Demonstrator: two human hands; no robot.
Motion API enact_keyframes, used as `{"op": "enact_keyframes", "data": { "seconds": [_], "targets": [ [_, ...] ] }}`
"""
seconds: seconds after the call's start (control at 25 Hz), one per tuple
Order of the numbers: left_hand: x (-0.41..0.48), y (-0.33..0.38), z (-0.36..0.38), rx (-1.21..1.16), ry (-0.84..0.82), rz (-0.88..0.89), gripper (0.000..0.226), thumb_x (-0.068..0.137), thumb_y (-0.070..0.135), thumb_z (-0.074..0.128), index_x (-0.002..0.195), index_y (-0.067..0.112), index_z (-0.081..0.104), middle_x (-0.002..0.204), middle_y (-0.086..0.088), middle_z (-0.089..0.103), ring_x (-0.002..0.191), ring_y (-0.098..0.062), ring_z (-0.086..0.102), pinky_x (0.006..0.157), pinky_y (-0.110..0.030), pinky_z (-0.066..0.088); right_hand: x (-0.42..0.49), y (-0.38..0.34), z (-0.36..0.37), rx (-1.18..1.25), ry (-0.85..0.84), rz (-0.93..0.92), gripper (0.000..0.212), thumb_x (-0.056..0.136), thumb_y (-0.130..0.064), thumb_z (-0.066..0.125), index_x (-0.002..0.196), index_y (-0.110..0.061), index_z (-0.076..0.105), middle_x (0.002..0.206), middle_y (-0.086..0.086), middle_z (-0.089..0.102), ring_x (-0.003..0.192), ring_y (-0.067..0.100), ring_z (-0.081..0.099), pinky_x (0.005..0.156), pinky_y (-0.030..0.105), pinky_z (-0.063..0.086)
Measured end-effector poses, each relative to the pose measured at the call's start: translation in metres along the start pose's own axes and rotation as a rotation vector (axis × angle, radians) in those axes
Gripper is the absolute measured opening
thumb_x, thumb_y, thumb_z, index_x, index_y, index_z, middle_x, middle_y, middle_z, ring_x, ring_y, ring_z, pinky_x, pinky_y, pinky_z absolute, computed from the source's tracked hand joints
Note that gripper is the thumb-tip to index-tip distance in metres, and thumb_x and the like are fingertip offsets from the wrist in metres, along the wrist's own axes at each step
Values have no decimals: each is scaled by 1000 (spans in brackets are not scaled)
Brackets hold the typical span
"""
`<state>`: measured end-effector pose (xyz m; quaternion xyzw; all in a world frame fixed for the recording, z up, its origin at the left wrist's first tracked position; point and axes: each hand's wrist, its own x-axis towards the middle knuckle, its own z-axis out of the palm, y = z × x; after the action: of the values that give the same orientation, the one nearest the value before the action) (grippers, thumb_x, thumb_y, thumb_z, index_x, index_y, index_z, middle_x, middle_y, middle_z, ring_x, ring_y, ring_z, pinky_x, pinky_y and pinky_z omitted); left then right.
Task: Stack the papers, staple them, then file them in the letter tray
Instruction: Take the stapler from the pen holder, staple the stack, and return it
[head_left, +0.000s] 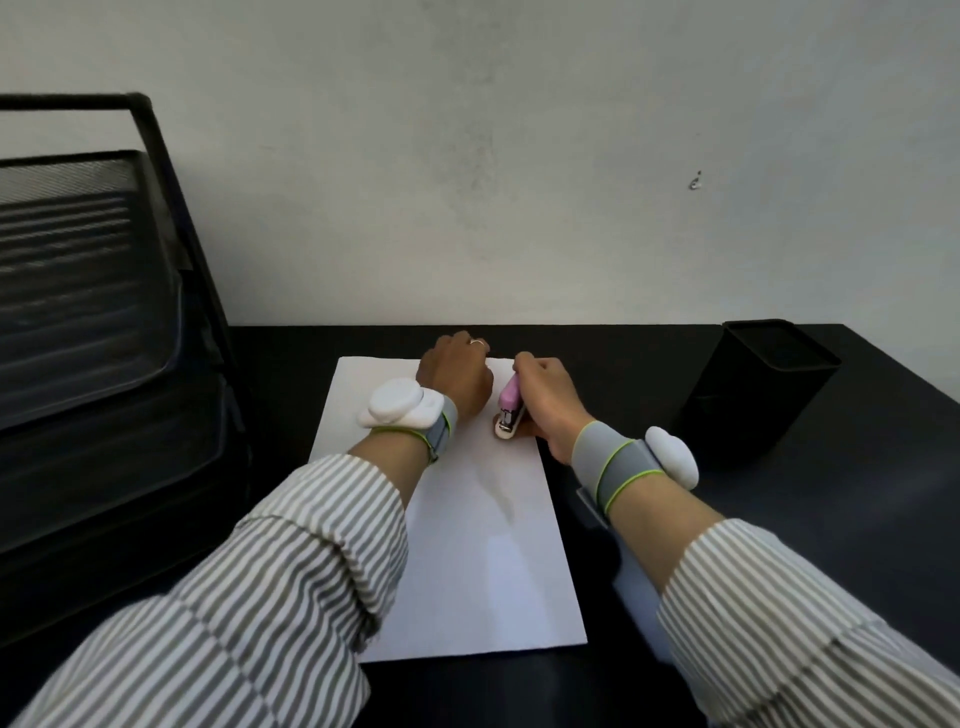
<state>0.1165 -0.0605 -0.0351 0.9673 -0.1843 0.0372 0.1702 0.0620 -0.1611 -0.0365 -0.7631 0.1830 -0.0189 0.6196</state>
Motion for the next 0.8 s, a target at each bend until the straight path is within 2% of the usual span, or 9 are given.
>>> {"op": "enact_keyframes", "data": {
  "seconds": [0.12, 0.2, 0.36, 0.56, 0.72, 0.8],
  "targets": [
    [8, -1, 10, 139, -54, 23, 42, 96, 21, 36, 134, 7, 49, 139, -15, 45, 127, -34, 43, 107, -39, 31, 3, 4, 2, -8, 19, -1, 39, 72, -34, 35, 75, -3, 57, 42, -4, 61, 75, 24, 58, 98, 50, 50],
    [9, 0, 14, 150, -19, 34, 41, 97, 22, 37, 133, 6, 49, 135, -17, 44, 122, -35, 45, 105, -39, 33, 2, 3, 3, -21, 35, -7, 36, 72, -34, 36, 71, -5, 57, 41, -6, 61, 79, 25, 58, 97, 49, 50],
    [9, 1, 22, 90, 56, 23, 37, 95, 22, 41, 127, 5, 50, 131, -18, 44, 120, -34, 44, 101, -39, 36, 1, 2, 4, -37, 73, -4, 35, 75, -33, 36, 60, -11, 58, 44, -8, 62, 82, 24, 60, 97, 46, 51],
    [8, -2, 26, 51, 88, 13, 36, 93, 23, 43, 125, 8, 50, 129, -16, 44, 117, -33, 43, 96, -39, 38, 1, 2, 3, -46, 77, -5, 49, 78, -30, 37, 35, -16, 57, 43, -8, 62, 80, 26, 61, 95, 48, 52],
    [7, -2, 25, -25, 141, 13, 33, 91, 21, 45, 120, 7, 50, 124, -16, 50, 113, -33, 46, 92, -40, 39, 4, 3, 3, -33, 49, 7, 47, 72, -33, 38, 34, -17, 58, 45, -8, 63, 88, 30, 63, 95, 50, 52],
    [7, -3, 25, -44, 142, 16, 33, 91, 21, 45, 120, 7, 50, 123, -15, 52, 113, -32, 47, 92, -39, 39, 5, 4, 3, -34, 30, 13, 49, 74, -33, 38, 32, -17, 60, 44, -8, 62, 85, 29, 62, 94, 50, 52]
  ]
}}
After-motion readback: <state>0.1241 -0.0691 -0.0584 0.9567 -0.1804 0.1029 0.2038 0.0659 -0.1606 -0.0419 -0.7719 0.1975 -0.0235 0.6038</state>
